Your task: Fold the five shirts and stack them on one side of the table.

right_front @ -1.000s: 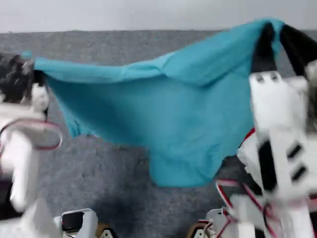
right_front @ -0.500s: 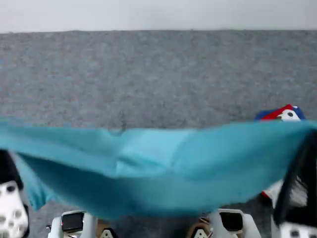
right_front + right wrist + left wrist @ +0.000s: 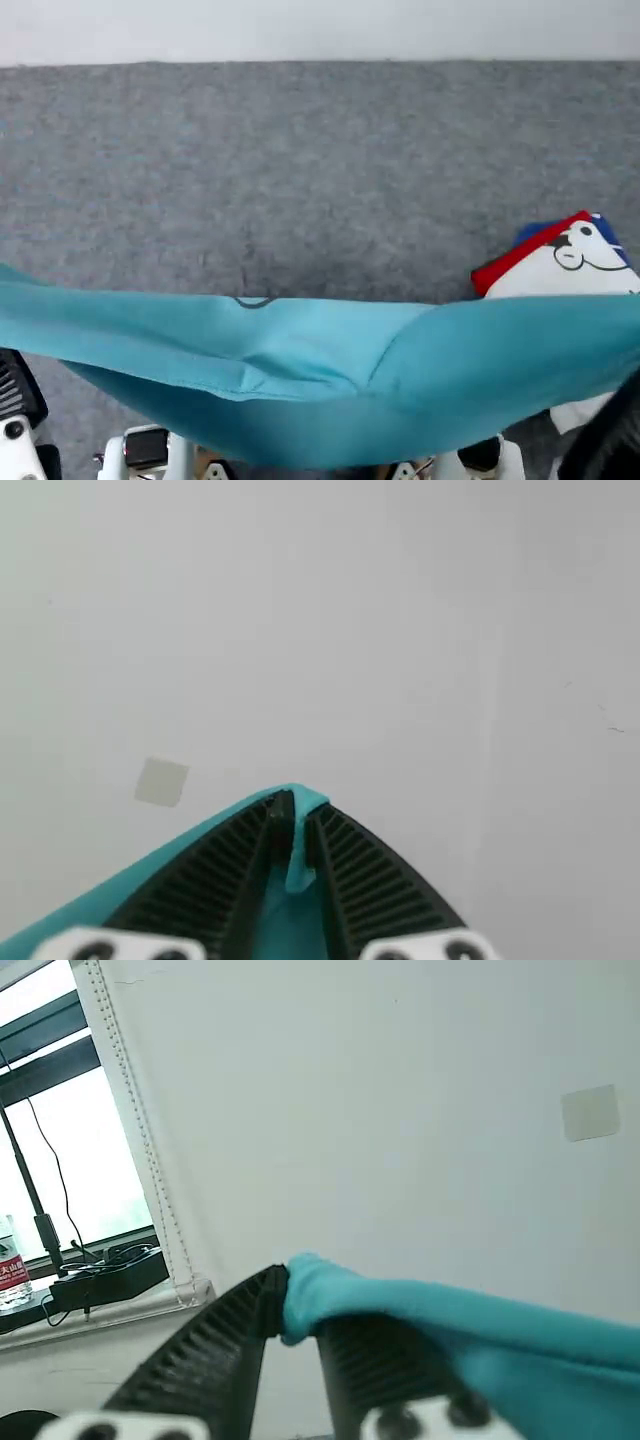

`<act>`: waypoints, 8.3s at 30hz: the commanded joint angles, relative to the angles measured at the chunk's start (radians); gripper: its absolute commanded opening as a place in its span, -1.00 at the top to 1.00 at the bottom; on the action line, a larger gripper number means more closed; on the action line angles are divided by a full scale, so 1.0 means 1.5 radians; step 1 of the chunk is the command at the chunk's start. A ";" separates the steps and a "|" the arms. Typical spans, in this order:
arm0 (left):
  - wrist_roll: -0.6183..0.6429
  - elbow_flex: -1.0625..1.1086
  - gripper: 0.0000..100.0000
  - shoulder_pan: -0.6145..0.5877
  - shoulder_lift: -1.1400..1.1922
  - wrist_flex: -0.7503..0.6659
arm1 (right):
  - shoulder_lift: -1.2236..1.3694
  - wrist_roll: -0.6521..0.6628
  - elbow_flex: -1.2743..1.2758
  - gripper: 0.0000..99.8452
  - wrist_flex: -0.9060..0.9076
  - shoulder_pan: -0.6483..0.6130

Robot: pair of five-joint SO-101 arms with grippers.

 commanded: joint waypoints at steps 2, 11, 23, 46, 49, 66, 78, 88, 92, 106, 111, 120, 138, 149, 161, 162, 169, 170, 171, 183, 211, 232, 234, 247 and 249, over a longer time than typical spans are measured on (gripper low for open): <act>0.006 0.034 0.97 -0.004 0.019 -0.023 | 0.006 -0.008 0.130 0.98 -0.048 0.009; 0.006 0.267 0.97 -0.004 0.101 -0.146 | 0.006 -0.008 0.464 0.98 -0.225 0.005; 0.005 0.664 0.97 -0.004 0.164 -0.451 | 0.018 -0.001 1.024 0.98 -0.572 -0.124; 0.005 0.423 0.97 0.000 0.773 -0.764 | 0.721 0.021 0.396 0.98 -0.596 -0.167; 0.005 0.350 0.97 -0.001 0.870 -0.764 | 0.823 0.023 0.310 0.98 -0.596 -0.172; -0.038 -0.382 0.97 0.109 1.359 -0.538 | 1.157 0.054 -0.229 0.98 -0.371 -0.188; -0.042 -0.731 0.97 0.141 1.641 -0.417 | 1.200 0.054 -0.272 0.98 -0.332 -0.187; -0.038 -0.733 0.97 0.005 1.596 -0.243 | 1.176 0.054 -0.312 0.98 -0.132 -0.187; -0.039 -0.733 0.97 -0.010 1.546 -0.085 | 1.136 0.065 -0.345 0.98 0.046 -0.188; -0.040 -0.729 0.97 -0.024 1.427 0.147 | 0.724 0.109 0.155 0.98 0.107 -0.144; -0.040 -0.726 0.97 -0.020 1.425 0.149 | 0.506 0.169 0.515 0.98 0.105 -0.143; -0.035 -0.469 0.97 -0.021 1.314 0.149 | 0.227 0.233 0.899 0.98 0.104 -0.198; -0.078 0.103 0.97 -0.048 0.972 0.147 | -0.005 0.316 1.191 0.98 0.107 -0.244; -0.079 0.227 0.97 -0.054 0.889 0.147 | -0.076 0.356 1.256 0.98 0.106 -0.251; -0.074 0.228 0.97 -0.079 0.852 0.146 | -0.078 0.316 1.133 0.98 0.101 -0.252; -0.074 0.228 0.97 -0.078 0.834 0.146 | -0.077 0.306 1.111 0.98 0.100 -0.252; -0.074 0.228 0.97 -0.077 0.631 0.144 | -0.077 0.257 0.977 0.98 0.036 -0.252; -0.074 0.228 0.97 -0.078 0.592 0.143 | -0.077 0.247 0.954 0.98 0.020 -0.252; -0.074 0.228 0.97 -0.078 0.553 0.137 | -0.077 0.234 0.930 0.98 0.004 -0.252; -0.073 0.231 0.97 -0.079 0.171 0.017 | -0.076 0.109 0.529 0.98 -0.162 -0.159; -0.040 0.391 0.97 -0.080 -0.154 -0.089 | -0.072 0.040 0.227 0.98 -0.132 0.037; -0.037 0.210 0.98 -0.082 -0.155 0.007 | -0.112 0.040 0.278 0.98 -0.099 0.037; -0.037 0.205 0.98 -0.082 -0.151 0.009 | -0.117 0.040 0.282 0.98 -0.098 0.037; -0.038 0.553 0.98 -0.081 -0.079 -0.131 | 0.021 0.039 0.472 0.98 -0.143 -0.002; -0.038 0.613 0.98 -0.081 -0.071 -0.179 | 0.057 0.039 0.516 0.98 -0.163 -0.037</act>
